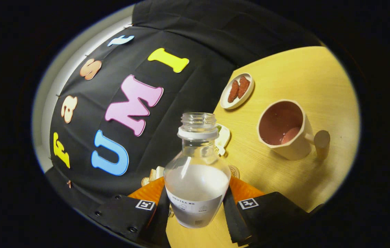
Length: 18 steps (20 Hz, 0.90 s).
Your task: Take the bottle from table, then pour the juice into the cup, finally place the bottle on the coaster
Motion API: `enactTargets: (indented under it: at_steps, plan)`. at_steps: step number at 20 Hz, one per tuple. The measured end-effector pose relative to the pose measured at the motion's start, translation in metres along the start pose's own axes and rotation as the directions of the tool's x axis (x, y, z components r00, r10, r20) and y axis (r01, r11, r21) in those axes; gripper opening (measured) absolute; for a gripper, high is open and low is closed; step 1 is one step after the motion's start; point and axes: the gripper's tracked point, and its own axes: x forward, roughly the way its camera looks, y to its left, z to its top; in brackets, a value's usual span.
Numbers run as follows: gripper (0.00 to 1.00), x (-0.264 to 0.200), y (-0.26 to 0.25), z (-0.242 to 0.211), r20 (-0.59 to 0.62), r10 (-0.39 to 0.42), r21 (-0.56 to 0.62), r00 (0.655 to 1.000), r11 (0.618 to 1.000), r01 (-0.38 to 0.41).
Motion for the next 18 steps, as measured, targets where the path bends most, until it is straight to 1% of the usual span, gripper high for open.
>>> enactTargets:
  at_steps: [4,6,8,11,14,18]
  plan:
    - [0.73,0.011,-0.024,0.002,-0.025,-0.07,0.125,0.997,0.989,0.073]
    - [0.73,0.016,-0.02,0.003,-0.039,-0.07,0.21,0.997,0.975,0.077]
    - [0.72,0.019,-0.014,0.002,-0.048,-0.062,0.288,0.997,0.955,0.073]
    - [0.72,0.032,-0.011,-0.004,-0.078,-0.071,0.361,0.994,0.928,0.095]
    - [0.73,0.032,-0.005,-0.001,-0.087,-0.069,0.445,0.994,0.89,0.101]
    - [0.73,0.034,-0.009,0.008,-0.077,-0.085,0.537,0.993,0.836,0.114]
